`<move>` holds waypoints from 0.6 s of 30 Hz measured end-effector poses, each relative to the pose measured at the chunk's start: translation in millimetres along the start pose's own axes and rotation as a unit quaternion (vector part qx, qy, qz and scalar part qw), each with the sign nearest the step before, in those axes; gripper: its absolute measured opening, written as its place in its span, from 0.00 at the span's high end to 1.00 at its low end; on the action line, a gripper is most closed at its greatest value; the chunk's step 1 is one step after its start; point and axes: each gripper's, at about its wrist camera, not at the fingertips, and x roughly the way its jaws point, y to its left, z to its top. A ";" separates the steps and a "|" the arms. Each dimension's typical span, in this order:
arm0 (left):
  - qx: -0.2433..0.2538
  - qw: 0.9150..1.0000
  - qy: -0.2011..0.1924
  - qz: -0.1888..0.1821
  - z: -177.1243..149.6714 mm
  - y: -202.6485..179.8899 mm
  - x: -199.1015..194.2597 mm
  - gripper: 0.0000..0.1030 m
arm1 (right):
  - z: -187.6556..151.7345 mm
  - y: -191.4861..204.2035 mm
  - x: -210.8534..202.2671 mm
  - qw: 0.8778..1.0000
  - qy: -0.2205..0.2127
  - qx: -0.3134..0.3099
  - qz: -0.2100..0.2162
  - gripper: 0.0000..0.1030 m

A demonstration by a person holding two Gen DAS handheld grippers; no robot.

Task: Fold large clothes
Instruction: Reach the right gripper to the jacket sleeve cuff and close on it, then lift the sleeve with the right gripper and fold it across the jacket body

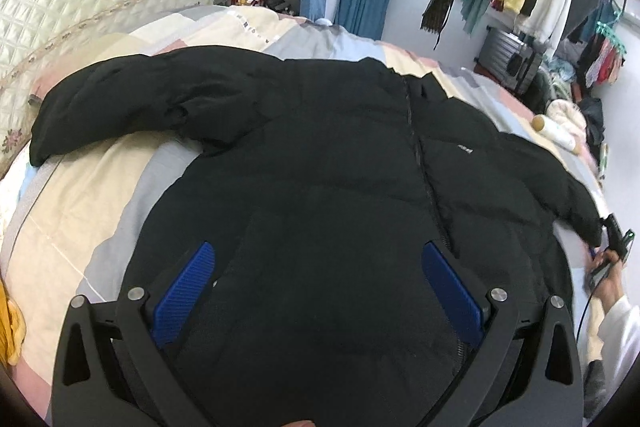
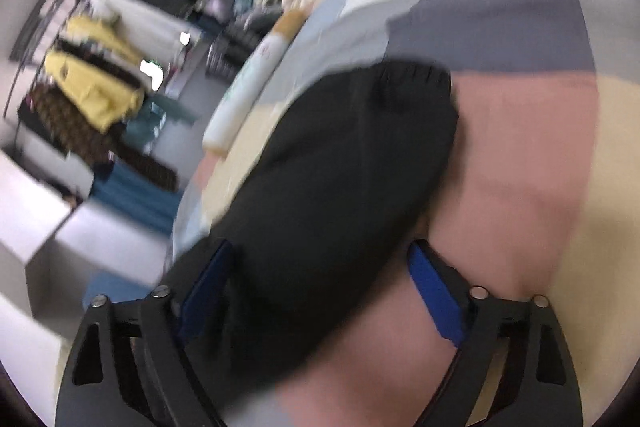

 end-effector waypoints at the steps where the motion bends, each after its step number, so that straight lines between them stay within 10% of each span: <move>1: 0.004 1.000 0.001 0.003 -0.4 -2.0 3.5 0.00 | 8.3 -1.8 4.4 1.000 -0.010 0.002 0.001 0.23; 8: 0.020 0.999 0.003 0.025 2.5 -10.1 26.1 0.00 | 35.5 -3.6 40.4 0.999 0.009 -0.042 0.021 0.32; 13: 0.023 0.999 0.006 0.038 5.9 -11.6 35.1 0.00 | 44.0 6.8 30.7 0.998 -0.025 -0.065 0.000 0.83; 18: 0.026 0.998 -0.017 0.060 7.8 -8.0 23.5 0.00 | 57.8 35.0 10.4 0.993 -0.048 -0.106 -0.029 0.93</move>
